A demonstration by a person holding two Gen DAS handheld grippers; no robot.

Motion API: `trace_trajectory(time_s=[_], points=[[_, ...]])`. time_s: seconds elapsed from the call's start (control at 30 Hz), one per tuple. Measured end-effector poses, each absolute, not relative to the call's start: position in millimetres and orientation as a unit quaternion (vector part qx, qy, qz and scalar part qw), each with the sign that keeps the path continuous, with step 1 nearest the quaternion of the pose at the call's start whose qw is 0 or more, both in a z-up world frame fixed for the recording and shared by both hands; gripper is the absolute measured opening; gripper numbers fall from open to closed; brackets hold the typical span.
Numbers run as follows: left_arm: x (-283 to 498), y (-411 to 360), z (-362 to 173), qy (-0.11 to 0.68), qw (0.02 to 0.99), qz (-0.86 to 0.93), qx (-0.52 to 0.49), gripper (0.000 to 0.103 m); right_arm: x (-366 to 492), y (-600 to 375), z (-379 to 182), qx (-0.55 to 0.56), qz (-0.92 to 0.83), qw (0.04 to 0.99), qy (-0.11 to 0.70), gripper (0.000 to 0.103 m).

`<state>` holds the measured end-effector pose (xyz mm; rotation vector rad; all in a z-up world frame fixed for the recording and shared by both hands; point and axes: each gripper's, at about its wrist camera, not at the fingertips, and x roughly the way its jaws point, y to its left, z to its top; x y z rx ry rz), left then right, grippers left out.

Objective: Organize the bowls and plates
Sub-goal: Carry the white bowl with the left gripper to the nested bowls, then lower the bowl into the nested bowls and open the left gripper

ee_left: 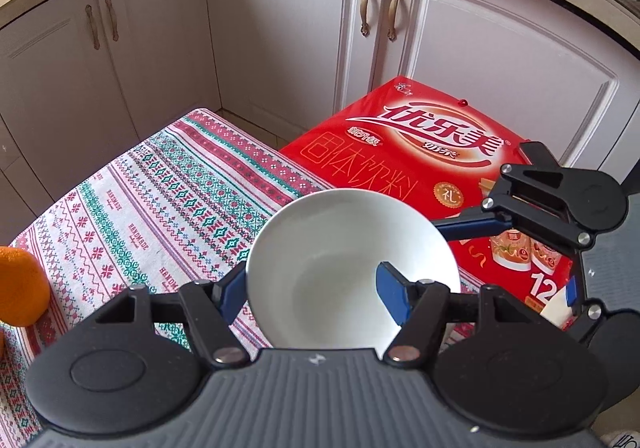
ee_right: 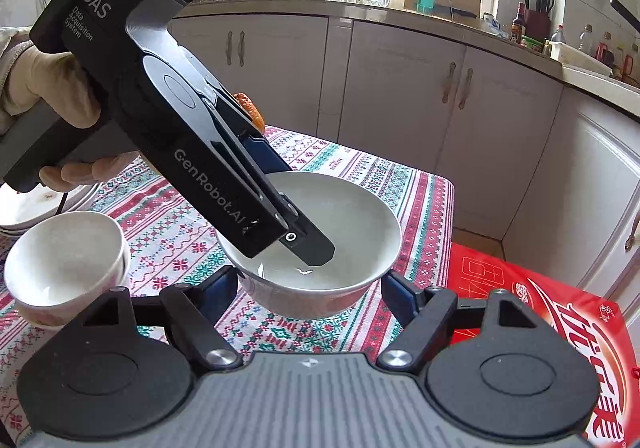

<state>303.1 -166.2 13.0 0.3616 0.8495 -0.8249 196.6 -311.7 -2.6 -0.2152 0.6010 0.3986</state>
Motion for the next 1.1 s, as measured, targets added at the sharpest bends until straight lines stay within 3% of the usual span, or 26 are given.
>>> trace_trajectory(time_s=[1.1], points=[[197.2,-45.7,39.2,0.382,0.859,-0.318,0.121,0.067,116.7,-212.1,29.6,-0.131,0.277,0.911,0.274,0.082]])
